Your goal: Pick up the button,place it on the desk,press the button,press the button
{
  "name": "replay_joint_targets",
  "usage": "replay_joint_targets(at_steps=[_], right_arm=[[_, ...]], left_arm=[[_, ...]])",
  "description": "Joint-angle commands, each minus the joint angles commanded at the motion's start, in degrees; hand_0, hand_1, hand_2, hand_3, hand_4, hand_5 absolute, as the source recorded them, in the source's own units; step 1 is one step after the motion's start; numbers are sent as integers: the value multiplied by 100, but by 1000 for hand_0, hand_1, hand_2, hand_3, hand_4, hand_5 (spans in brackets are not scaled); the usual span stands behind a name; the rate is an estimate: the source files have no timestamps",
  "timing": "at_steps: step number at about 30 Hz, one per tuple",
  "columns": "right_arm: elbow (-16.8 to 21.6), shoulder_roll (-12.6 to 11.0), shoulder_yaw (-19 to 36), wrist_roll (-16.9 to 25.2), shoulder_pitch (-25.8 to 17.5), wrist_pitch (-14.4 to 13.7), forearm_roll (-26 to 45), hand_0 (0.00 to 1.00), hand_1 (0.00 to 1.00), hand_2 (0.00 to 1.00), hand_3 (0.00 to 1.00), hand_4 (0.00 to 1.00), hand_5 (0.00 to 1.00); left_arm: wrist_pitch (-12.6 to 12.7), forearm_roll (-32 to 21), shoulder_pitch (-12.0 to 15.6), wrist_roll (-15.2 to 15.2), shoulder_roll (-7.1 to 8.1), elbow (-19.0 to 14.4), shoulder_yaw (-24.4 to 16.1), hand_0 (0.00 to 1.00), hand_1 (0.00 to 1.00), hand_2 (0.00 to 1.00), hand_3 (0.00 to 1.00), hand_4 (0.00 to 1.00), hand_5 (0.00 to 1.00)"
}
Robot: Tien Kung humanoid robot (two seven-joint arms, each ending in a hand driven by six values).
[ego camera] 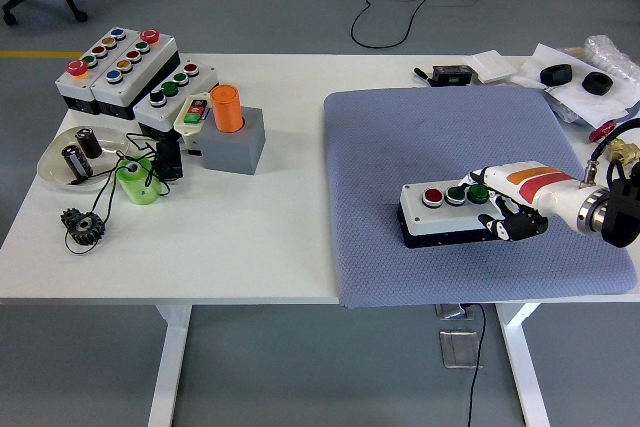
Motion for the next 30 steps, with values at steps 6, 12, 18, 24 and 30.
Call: replay_joint_targets(at_steps=[6,12,18,24,30], right_arm=[[110,87,6,0,6,2,-34,252,2,137,756,601,2],[34,200,-91,-22,33,31,-79,252,2,137,751,601,2],[-41,275,-232,-38,71,51,-71,253,2,138,748,599,2],[-261,363,-350,-41,102,60,-59,255,2,139,747,593,2],[-326,356,-446,-70,124,108,-76,256,2,139,746,588,2]], left_arm=[[0,14,1,8,2,0,7,598,540,504,450,263,972],[2,1,9,8,1,1,15,597,539,504,449,264,973],[3,-16,25,10,-1,3,50,598,537,503,450,265,973],[3,-26,43,17,-1,2,91,598,538,503,449,265,971],[2,-19,45,14,3,2,78,598,538,503,448,265,972]])
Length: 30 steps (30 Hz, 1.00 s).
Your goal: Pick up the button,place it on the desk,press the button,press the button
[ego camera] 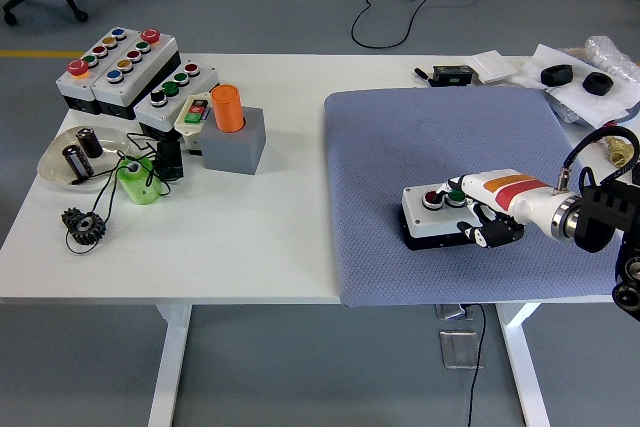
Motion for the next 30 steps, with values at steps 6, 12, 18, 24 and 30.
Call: replay_joint_targets(at_steps=[6,12,18,24,30], right_arm=[[90,-23,141,41,-13,-42,-5,266,2,146,746,526,2],[281,-90,646,194,-112,-262,218,286,225,367,919,710,194],[244,-110,1270,580,-276,-753,1324,587,630,734,948,763,246],[-119,-90,1754,989,-369,-1383,2766,742,768,891,935,778,278],[-573,-63,2155,1329,-456,-1930,4218,765,788,877,889,759,308]], left_arm=[[1,16,-18,0,0,-1,-29,598,538,503,448,265,973],[1,20,-27,-3,1,-1,-39,598,537,503,448,266,972],[3,23,-31,-4,-1,-1,-42,598,537,504,447,266,973],[2,28,-42,0,0,0,-45,598,538,504,447,266,973],[-2,16,-47,5,-3,0,-30,598,538,504,448,267,975]])
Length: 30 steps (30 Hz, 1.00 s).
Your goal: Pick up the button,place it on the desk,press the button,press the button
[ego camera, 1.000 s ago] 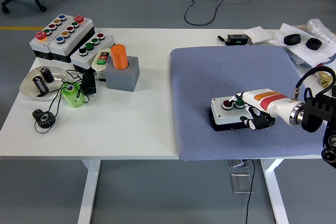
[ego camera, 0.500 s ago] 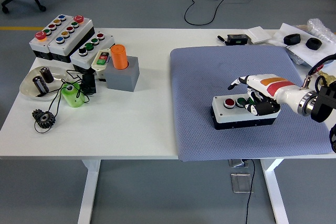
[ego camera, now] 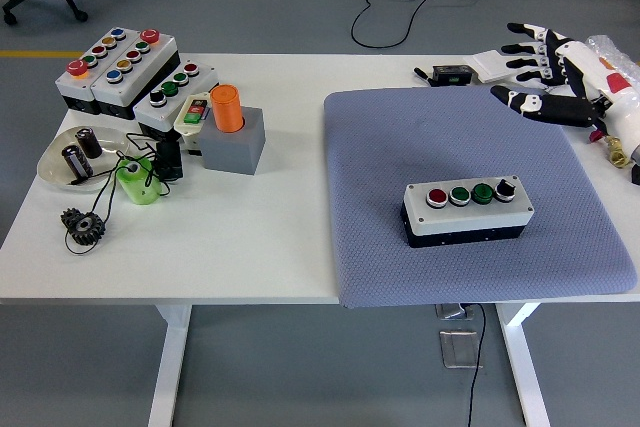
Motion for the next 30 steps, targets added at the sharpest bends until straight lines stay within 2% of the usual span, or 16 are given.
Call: replay_joint_targets(at_steps=[5,6,11,12,15,30], right_arm=[[-392,-36,277,10,-84,82,1154,765,788,877,889,759,308],[-488,-45,338,-3,-115,107,1415,778,796,868,867,733,397],[-796,-46,515,-26,-206,169,2644,778,796,868,867,733,397],[-847,-45,550,-27,-224,171,2867,787,801,867,860,713,466],[-978,-45,650,-21,-273,165,3472,787,801,867,860,713,466],[-1093,-55,788,-60,-391,145,3777,794,799,854,849,717,444]], left_arm=[[-3,-6,0,6,-2,-1,18,598,538,504,448,267,975],[-5,-2,0,9,-4,-1,23,598,538,505,451,266,975],[-7,-9,2,12,-11,1,37,598,538,505,451,266,975],[-8,-7,3,12,-12,1,37,598,538,504,447,266,974],[-6,-9,8,11,-19,3,31,598,538,504,447,266,974],[-12,-24,55,21,-40,7,74,597,539,511,456,265,977]])
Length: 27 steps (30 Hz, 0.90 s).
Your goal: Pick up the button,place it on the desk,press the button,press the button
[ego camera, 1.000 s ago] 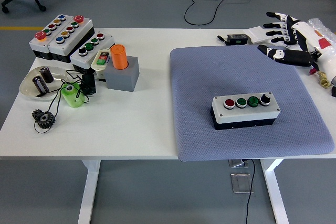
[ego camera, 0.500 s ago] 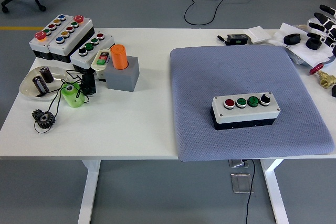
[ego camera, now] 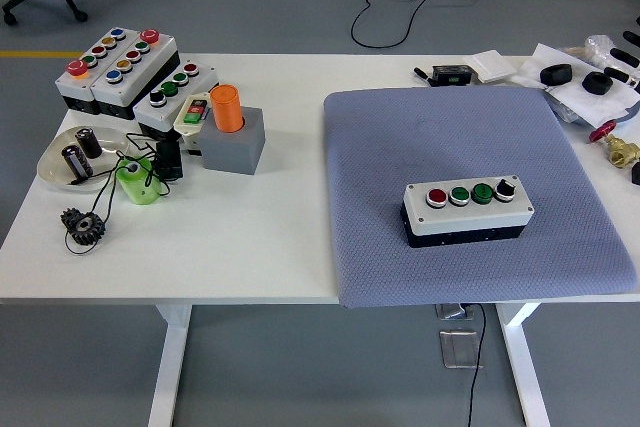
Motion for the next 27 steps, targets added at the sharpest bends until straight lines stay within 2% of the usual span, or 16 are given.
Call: replay_joint_targets(at_steps=[27], right_arm=[[-31,20,-19,-151,-38,-30,136,798,797,849,839,704,490]], left_arm=[[-17,55,-16,-6,12,-8,-65,597,544,515,460,263,978]])
